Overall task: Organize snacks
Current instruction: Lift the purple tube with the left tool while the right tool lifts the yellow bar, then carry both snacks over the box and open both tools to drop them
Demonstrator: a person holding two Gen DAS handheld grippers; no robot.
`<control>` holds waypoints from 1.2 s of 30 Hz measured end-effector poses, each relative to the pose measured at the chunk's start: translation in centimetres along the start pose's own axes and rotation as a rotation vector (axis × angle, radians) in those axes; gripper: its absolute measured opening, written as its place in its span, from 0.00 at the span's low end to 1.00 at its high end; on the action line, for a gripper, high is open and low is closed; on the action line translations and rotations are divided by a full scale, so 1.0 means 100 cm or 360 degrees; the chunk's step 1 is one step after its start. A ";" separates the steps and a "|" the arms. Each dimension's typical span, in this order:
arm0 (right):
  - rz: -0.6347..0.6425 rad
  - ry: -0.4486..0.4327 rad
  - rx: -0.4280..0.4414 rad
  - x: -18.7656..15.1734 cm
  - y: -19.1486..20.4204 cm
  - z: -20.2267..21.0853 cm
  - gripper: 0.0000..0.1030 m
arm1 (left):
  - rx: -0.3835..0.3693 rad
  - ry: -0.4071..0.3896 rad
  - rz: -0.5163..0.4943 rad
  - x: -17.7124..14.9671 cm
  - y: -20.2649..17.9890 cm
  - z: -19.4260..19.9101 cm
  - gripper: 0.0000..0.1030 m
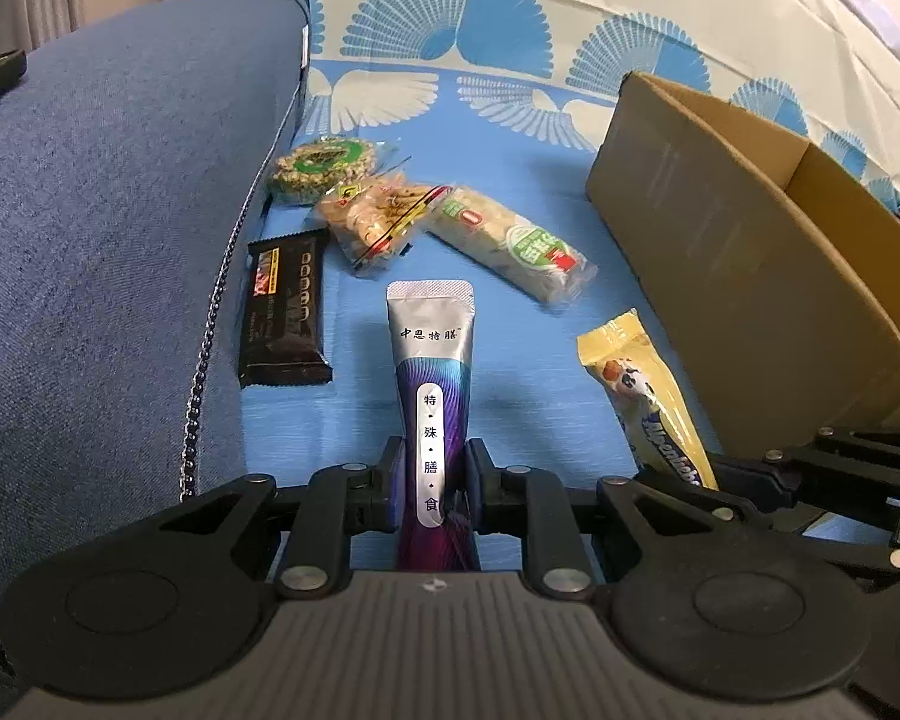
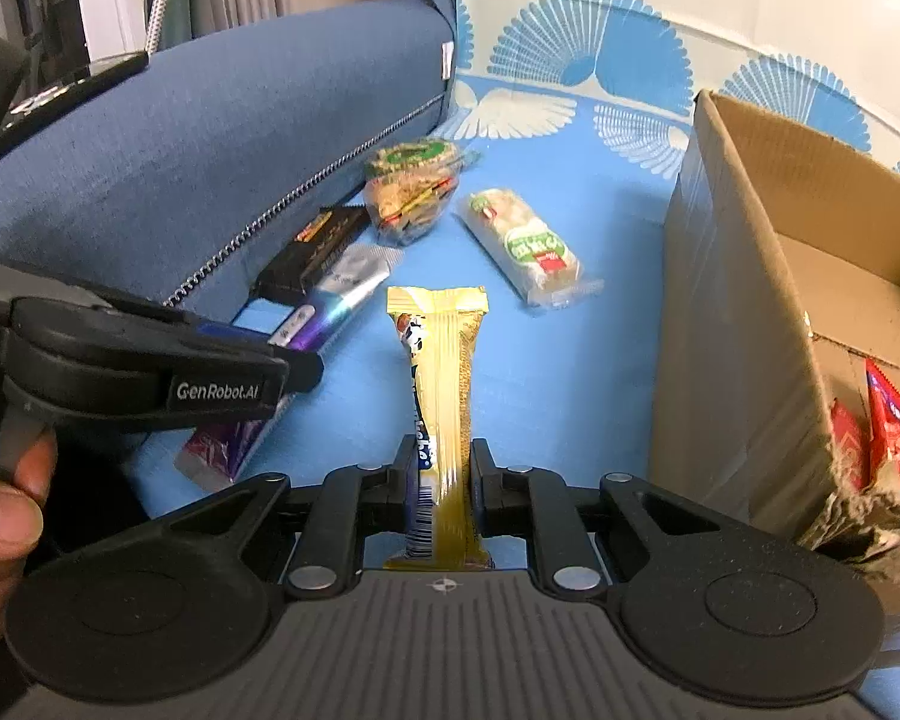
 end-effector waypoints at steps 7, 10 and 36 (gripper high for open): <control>-0.0028 -0.0052 0.0022 0.009 -0.001 0.008 0.16 | -0.0102 -0.0093 0.0073 0.004 0.002 0.014 0.21; -0.0039 -0.0088 0.0038 0.015 0.000 0.013 0.16 | -0.0151 -0.0106 0.0122 0.006 0.005 0.018 0.21; -0.0200 -0.0442 0.0224 0.067 -0.025 0.075 0.16 | -0.0176 -0.0139 0.0412 0.030 0.010 0.059 0.21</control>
Point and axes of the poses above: each gripper's, at about its wrist camera, not at the fingertips, and z roughly against the way its jaws point, y to its left, x to its top, the point moved 9 cm from there along -z, roughly the way its jaws point, and after that the axes turned 2 degrees about x, right-handed, at the moved point
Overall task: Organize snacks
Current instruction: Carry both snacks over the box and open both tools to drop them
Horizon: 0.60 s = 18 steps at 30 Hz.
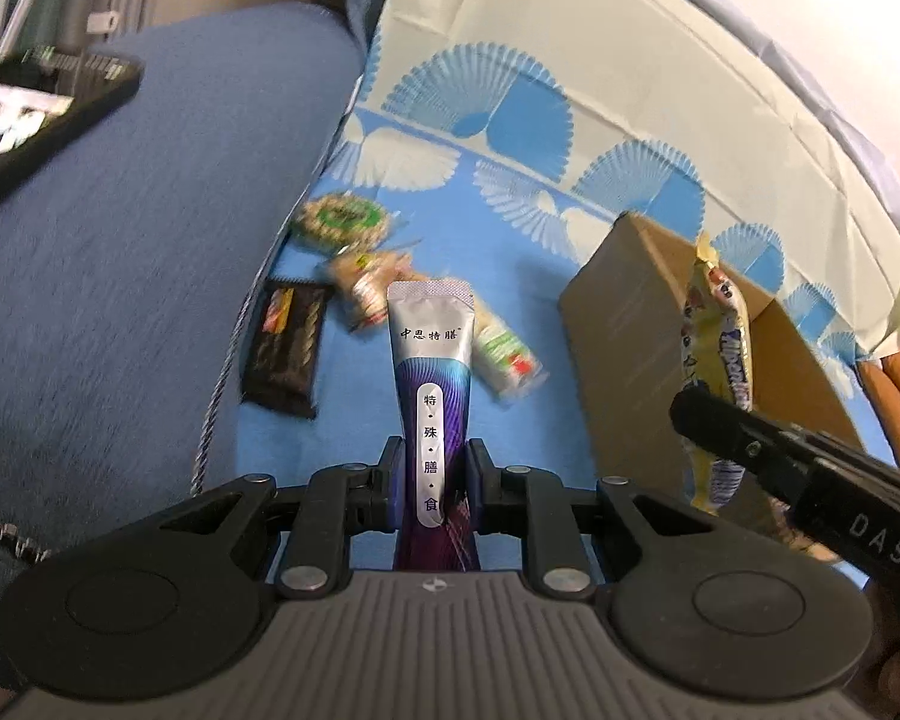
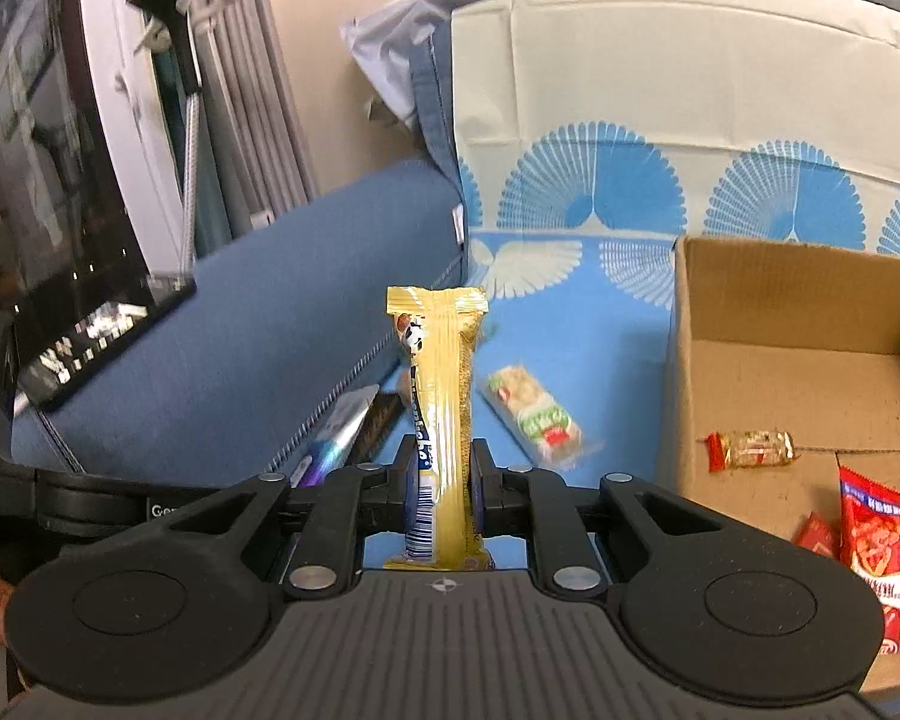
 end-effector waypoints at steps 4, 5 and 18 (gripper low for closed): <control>-0.0043 -0.0063 0.0006 0.012 -0.009 0.011 0.17 | -0.0036 -0.0051 -0.0037 0.020 -0.025 0.005 0.21; -0.0054 -0.0076 0.0006 0.014 -0.012 0.013 0.17 | -0.0046 -0.0060 -0.0050 0.026 -0.032 0.005 0.21; -0.0230 -0.0246 -0.0150 0.045 -0.074 0.050 0.17 | -0.0150 -0.0099 -0.0161 0.063 -0.129 -0.015 0.21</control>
Point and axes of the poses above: each gripper's, at about its wrist camera, not at the fingertips, and z roughly against the way its jaws point, y to its left, x to its top, the point moved 9 cm from there along -z, roughly the way its jaws point, and after that the axes turned 2 degrees about x, right-handed, at the moved point
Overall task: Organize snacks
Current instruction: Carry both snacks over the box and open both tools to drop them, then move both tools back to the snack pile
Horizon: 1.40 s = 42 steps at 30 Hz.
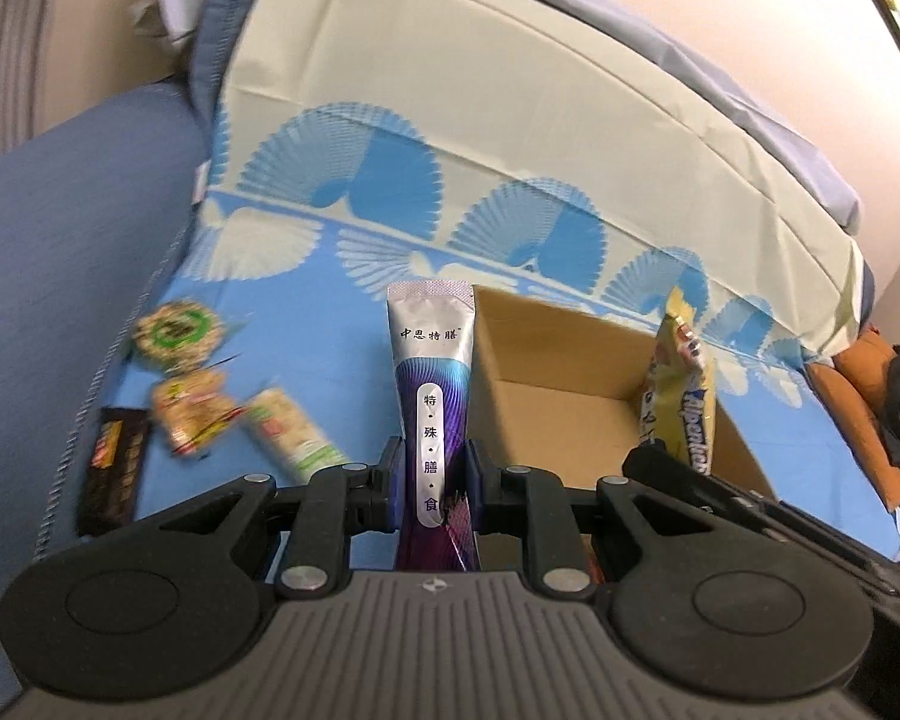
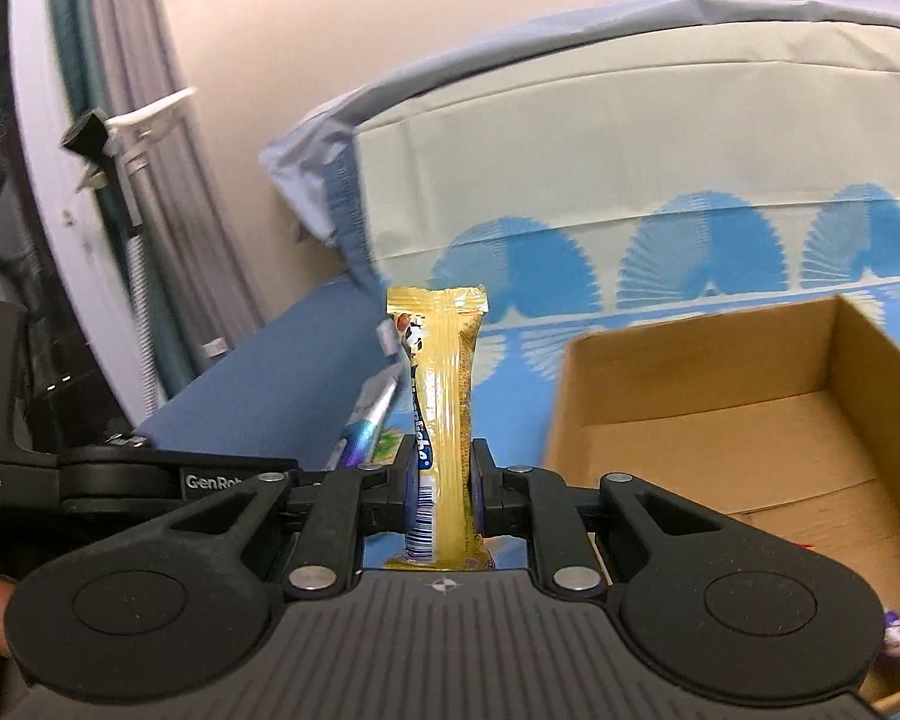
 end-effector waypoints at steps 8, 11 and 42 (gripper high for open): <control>-0.0053 -0.0038 -0.0226 0.012 -0.050 0.004 0.17 | -0.0087 -0.0002 -0.0093 0.012 -0.056 -0.020 0.21; -0.0068 -0.0070 -0.0276 0.015 -0.063 0.008 0.16 | -0.0118 -0.0008 -0.0113 0.016 -0.074 -0.026 0.21; -0.0117 -0.0137 -0.0720 -0.004 -0.134 0.019 0.42 | 0.0052 -0.0167 -0.0010 0.013 0.023 0.022 0.25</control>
Point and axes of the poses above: each gripper's, at about its wrist camera, not at the fingertips, and z roughly against the way its jaws point, y to its left, x to its top, the point moved 9 cm from there along -z, roughly the way its jaws point, and after that the axes turned 2 degrees about x, right-handed, at the moved point
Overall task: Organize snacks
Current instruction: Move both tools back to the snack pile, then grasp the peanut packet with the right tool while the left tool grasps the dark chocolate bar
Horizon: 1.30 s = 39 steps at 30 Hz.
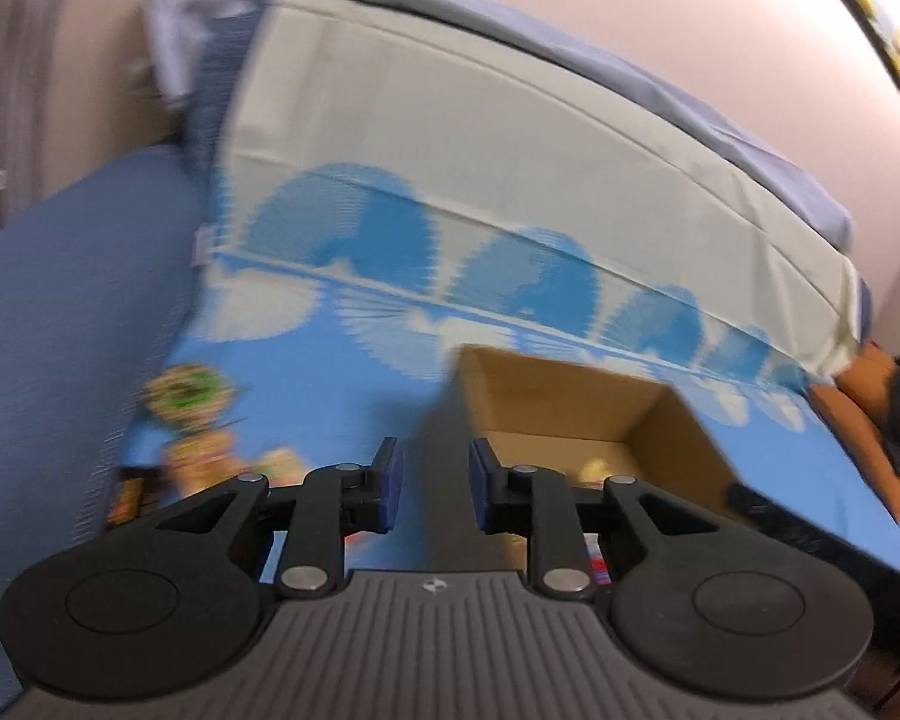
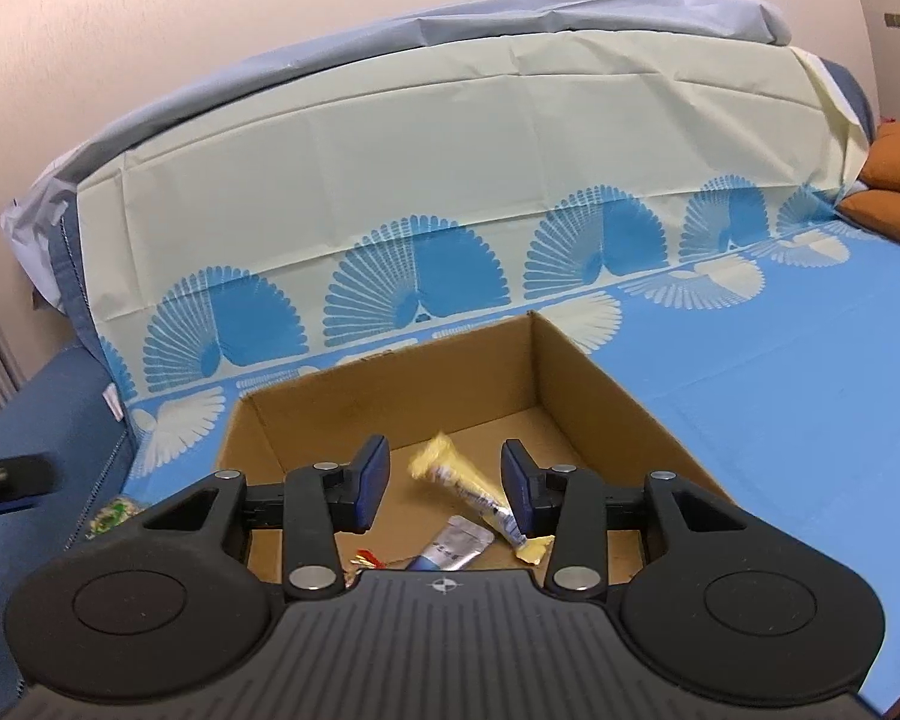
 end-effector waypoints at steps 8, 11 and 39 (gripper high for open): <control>0.0159 -0.0070 0.0074 -0.023 0.027 0.013 0.42 | 0.0330 0.0037 -0.0168 -0.070 0.106 0.004 0.17; 0.0254 -0.0089 0.0155 -0.035 0.048 0.019 0.42 | 0.0387 0.0145 -0.0159 -0.103 0.127 -0.008 0.16; 0.0704 0.0649 0.0427 -0.093 0.251 -0.122 0.78 | 0.0832 0.0203 -0.0361 -0.102 0.141 -0.105 0.56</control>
Point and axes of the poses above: each gripper's, at about its wrist camera, not at the fingertips, and z roughly against the way its jaws point, y to its left, x to its top, the point moved 9 cm from there along -z, roughly the way its jaws point, and after that the axes turned 2 degrees about x, right-handed, at the moved point
